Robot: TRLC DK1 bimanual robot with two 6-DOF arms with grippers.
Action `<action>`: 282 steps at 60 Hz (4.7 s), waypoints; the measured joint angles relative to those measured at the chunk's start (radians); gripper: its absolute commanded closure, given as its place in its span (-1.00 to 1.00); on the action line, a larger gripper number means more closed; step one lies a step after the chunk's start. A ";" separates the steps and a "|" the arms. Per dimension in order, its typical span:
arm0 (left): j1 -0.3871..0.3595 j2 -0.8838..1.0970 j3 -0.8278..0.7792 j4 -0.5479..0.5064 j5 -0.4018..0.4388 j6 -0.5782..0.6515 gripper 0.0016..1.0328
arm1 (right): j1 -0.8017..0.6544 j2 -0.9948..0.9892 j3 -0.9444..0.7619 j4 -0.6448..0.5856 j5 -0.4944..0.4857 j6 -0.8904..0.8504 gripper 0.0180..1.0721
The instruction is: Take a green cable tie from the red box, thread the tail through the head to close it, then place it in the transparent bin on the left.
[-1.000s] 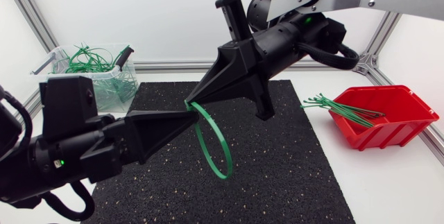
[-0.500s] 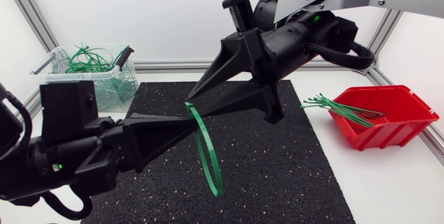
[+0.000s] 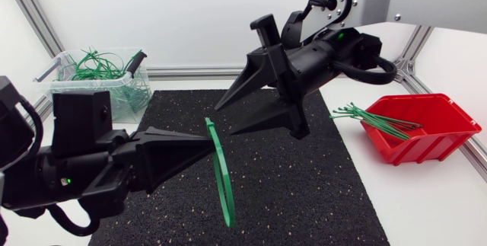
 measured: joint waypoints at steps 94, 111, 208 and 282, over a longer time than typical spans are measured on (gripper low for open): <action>-0.055 0.008 0.001 -0.040 -0.023 0.046 0.93 | 0.050 -0.008 0.032 0.070 0.103 0.018 0.88; -0.088 -0.031 0.002 -0.113 -0.089 0.045 0.93 | 0.073 -0.012 -0.015 0.215 0.150 0.174 0.88; 0.769 0.420 0.526 -0.219 -0.578 0.659 0.93 | 0.053 -0.441 -0.331 0.552 1.669 0.014 -0.90; 0.916 0.806 0.779 -0.059 -0.694 0.834 -0.94 | -0.009 -0.679 -0.431 0.557 1.762 -0.013 -0.90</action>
